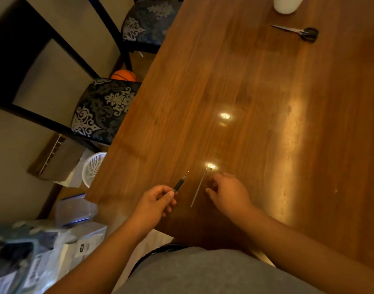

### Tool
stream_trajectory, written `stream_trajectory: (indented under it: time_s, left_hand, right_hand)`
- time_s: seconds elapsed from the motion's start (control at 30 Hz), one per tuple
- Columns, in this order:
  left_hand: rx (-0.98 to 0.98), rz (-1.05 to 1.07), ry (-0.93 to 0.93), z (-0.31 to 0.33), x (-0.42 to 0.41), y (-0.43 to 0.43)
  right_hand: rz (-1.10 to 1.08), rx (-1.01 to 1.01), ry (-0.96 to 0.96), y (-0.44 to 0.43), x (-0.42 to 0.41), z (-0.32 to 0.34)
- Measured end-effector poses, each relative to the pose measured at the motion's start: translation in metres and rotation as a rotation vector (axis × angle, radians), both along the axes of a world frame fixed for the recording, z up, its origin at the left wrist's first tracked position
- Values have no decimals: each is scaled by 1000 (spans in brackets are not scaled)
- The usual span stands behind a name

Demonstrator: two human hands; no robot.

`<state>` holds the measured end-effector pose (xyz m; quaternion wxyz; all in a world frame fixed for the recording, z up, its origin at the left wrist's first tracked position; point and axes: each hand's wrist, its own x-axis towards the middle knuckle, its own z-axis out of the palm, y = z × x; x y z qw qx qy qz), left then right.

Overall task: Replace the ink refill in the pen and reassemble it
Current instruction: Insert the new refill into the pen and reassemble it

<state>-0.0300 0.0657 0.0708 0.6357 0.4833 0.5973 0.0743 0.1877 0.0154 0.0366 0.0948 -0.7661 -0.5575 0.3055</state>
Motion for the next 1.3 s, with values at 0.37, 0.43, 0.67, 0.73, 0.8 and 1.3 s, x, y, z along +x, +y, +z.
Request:
stream_trajectory:
  time_s: [0.37, 0.43, 0.67, 0.73, 0.8, 1.3]
  left_hand:
    - [0, -51, -21, -3, 1, 14]
    - [0, -71, -19, -3, 1, 16]
    - [9, -81, -28, -1, 3, 16]
    - [7, -77, -30, -1, 3, 15]
    - [3, -70, -27, -1, 1, 14]
    - [7, -213, -109, 8, 39, 11]
  right_hand:
    - [249, 26, -176, 13, -2, -17]
    - [276, 42, -186, 13, -2, -17]
    - [343, 61, -186, 15, -1, -17]
    - [344, 62, -181, 14, -1, -18]
    - [339, 50, -168, 14, -2, -19]
    - [-510, 17, 872, 0, 43, 45]
